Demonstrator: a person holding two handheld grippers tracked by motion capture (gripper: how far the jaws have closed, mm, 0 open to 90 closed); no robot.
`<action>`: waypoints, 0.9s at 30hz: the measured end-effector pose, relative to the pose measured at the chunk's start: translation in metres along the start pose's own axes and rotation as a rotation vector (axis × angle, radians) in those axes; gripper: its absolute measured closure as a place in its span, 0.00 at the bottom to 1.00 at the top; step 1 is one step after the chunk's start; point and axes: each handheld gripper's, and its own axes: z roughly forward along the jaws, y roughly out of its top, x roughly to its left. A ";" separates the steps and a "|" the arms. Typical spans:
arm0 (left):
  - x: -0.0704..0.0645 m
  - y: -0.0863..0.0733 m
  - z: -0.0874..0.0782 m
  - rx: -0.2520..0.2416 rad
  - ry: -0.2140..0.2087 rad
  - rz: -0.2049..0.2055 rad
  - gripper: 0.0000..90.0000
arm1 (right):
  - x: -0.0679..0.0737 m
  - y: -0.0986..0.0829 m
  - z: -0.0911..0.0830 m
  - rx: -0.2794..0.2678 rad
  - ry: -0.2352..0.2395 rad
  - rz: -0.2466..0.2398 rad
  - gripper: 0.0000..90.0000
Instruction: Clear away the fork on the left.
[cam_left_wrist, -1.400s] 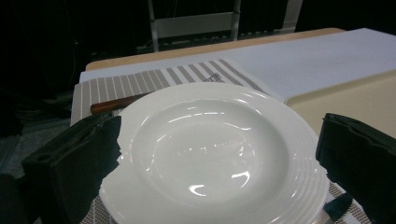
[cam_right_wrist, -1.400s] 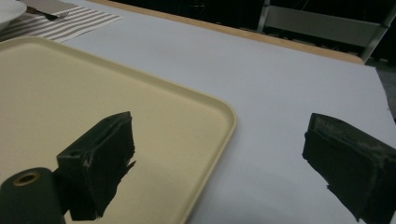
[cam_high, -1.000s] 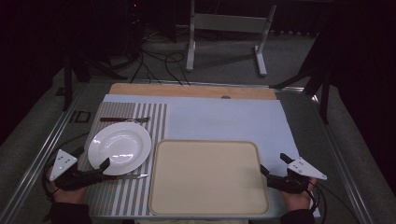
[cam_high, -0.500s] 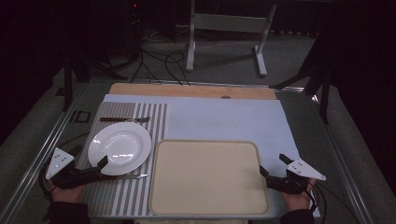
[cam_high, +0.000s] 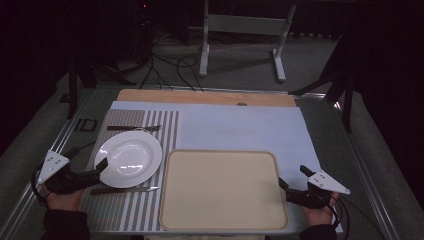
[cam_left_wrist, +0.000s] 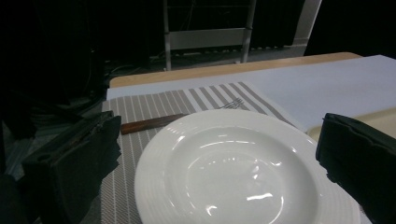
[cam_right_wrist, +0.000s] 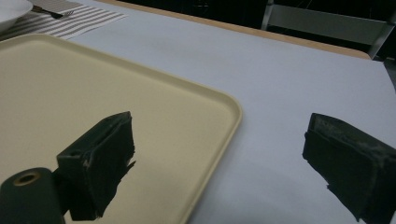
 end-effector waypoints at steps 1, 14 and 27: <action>0.001 0.001 0.001 0.001 0.002 0.000 0.00 | 0.000 0.000 0.000 -0.001 -0.001 -0.002 0.09; 0.013 0.012 0.016 0.035 0.002 0.028 0.00 | -0.001 -0.001 -0.002 -0.003 -0.010 -0.001 0.09; 0.023 0.022 0.028 0.065 0.013 0.058 0.00 | -0.002 -0.001 -0.003 -0.004 -0.012 0.000 0.10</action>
